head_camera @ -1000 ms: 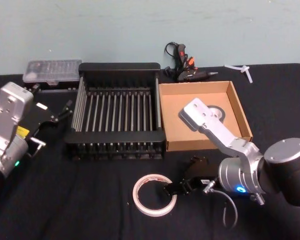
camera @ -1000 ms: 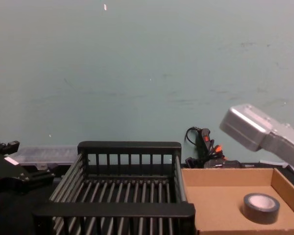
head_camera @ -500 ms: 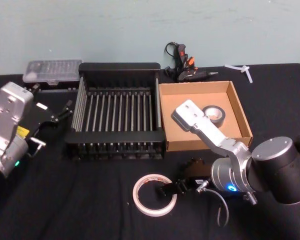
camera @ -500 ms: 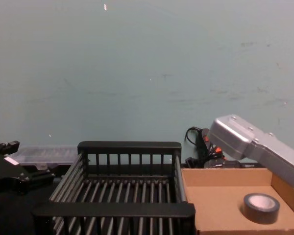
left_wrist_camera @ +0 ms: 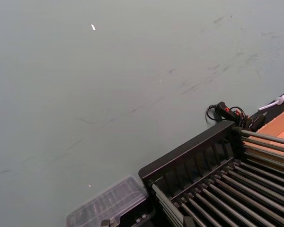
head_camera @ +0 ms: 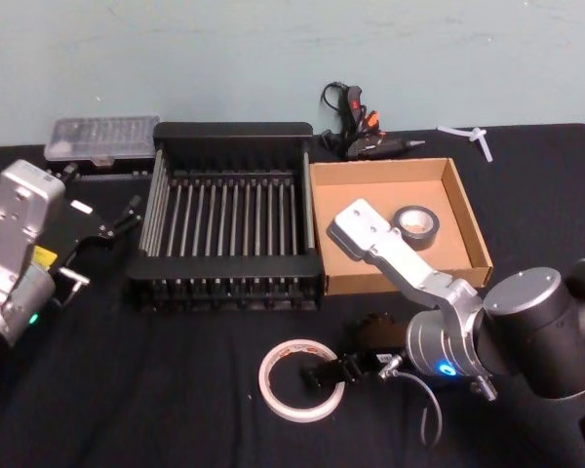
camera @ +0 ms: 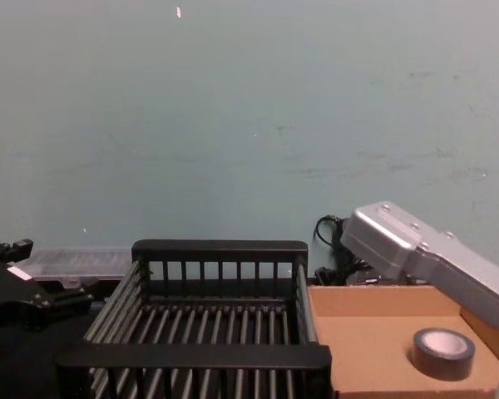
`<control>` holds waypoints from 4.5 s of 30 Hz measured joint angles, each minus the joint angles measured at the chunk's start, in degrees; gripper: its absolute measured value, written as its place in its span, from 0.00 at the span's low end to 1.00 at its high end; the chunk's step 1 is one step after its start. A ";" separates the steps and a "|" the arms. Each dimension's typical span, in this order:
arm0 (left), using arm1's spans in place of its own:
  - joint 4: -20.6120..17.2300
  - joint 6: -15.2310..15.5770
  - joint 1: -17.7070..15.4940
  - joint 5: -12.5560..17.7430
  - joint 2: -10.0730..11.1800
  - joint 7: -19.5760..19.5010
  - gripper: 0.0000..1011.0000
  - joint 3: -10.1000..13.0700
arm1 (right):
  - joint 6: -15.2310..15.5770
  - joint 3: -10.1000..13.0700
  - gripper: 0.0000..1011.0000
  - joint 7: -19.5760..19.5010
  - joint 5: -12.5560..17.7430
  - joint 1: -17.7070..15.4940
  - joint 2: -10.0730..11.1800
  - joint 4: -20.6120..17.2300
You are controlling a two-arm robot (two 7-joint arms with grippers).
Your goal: Pick up the white tape and place it into the black box , Pick up the silver tape and place it into the brown box.
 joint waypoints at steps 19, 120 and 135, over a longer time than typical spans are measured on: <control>0.00 0.00 -0.01 0.00 0.00 0.00 0.99 0.00 | -0.12 0.33 0.99 1.11 -2.73 -0.84 -0.68 -0.17; 0.00 0.00 0.00 0.00 0.00 0.00 0.99 0.00 | -0.98 0.76 0.38 3.68 -7.60 -1.83 -1.96 -0.41; 0.00 0.00 -0.01 0.00 0.00 0.00 0.99 0.00 | -0.98 0.76 0.09 3.68 -7.55 -1.82 -1.96 -0.41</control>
